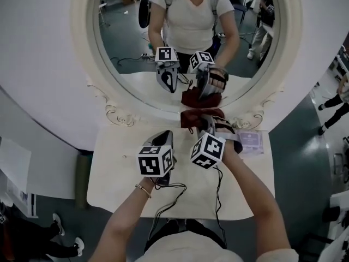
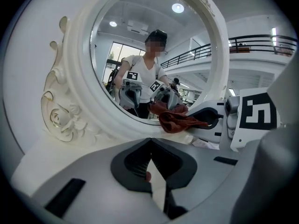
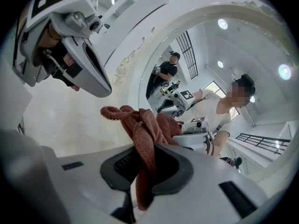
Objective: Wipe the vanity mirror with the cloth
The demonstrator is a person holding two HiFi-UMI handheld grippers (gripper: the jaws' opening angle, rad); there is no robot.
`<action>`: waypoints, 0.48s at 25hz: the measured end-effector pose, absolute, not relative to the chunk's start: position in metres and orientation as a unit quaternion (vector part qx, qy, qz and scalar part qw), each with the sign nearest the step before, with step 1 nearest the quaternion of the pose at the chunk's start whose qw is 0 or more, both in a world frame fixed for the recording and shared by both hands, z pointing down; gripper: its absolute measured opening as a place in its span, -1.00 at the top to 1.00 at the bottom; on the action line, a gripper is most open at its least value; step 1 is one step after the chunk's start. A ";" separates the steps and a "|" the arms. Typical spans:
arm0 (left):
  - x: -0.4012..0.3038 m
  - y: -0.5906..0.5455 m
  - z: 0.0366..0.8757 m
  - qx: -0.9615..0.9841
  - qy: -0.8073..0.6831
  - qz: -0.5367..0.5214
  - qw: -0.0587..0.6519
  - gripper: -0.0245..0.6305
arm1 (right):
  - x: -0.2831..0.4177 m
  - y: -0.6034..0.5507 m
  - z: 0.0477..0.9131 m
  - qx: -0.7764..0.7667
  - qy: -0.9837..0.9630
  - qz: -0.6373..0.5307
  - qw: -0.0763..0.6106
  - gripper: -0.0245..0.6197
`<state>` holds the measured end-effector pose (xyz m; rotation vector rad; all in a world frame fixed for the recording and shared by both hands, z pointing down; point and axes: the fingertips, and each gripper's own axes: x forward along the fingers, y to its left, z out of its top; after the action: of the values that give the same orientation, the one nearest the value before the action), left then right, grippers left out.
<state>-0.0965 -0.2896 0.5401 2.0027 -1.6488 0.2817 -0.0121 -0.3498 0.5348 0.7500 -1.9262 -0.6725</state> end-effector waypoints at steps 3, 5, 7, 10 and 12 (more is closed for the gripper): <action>-0.103 -0.281 0.523 0.746 -0.609 0.091 0.253 0.92 | -0.014 -0.341 0.520 0.324 -0.797 -0.256 0.441 0.74; -0.103 -0.272 0.514 0.753 -0.603 0.078 0.252 0.92 | -0.012 -0.332 0.509 0.345 -0.810 -0.233 0.414 0.74; -0.102 -0.260 0.510 0.760 -0.594 0.062 0.258 0.92 | -0.007 -0.322 0.501 0.368 -0.824 -0.198 0.382 0.74; -0.104 -0.249 0.507 0.762 -0.590 0.038 0.265 0.92 | -0.001 -0.312 0.495 0.395 -0.847 -0.127 0.333 0.74; -0.107 -0.243 0.506 0.760 -0.592 0.029 0.264 0.92 | -0.001 -0.304 0.494 0.402 -0.860 -0.083 0.304 0.74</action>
<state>-0.1074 -0.2425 0.5058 2.0549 -1.6013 0.0791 -0.0008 -0.3037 0.4942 1.0637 -2.2779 -0.2207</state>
